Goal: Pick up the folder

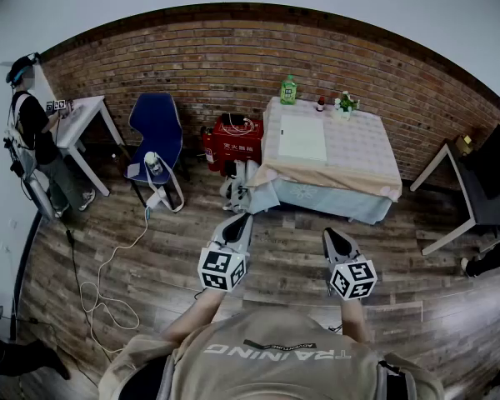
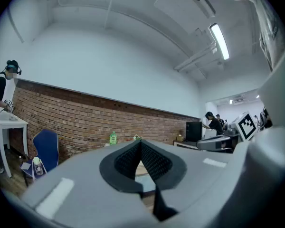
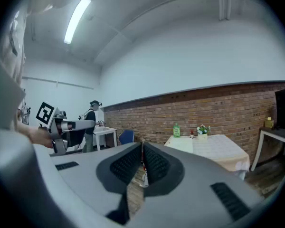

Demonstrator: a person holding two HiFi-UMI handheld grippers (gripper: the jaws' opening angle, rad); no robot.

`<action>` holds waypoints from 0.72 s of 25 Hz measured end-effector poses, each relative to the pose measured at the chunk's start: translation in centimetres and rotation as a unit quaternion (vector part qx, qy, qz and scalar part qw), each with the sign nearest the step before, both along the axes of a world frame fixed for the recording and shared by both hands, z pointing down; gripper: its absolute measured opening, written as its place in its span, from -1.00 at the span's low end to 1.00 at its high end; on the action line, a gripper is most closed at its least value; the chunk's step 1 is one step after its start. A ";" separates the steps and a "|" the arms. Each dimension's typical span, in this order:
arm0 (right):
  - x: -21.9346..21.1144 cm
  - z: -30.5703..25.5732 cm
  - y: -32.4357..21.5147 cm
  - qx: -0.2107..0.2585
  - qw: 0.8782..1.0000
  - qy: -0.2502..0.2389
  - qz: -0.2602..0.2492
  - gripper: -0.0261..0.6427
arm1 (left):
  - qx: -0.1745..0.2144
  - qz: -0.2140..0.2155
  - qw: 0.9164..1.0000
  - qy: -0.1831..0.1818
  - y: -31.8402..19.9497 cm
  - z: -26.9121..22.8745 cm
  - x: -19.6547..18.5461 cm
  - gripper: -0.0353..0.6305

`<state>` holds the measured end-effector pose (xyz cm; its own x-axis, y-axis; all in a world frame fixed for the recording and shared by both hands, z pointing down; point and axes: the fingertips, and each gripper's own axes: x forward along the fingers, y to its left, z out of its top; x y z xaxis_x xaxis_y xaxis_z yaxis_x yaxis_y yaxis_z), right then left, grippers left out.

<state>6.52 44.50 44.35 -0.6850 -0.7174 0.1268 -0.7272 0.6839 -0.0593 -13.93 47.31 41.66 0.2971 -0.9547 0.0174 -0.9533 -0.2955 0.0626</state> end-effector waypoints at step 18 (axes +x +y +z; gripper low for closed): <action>3.6 7.6 3.5 -0.083 0.992 0.015 0.089 -0.87 | -0.127 0.058 0.990 0.032 -0.2 11.0 2.3 -0.88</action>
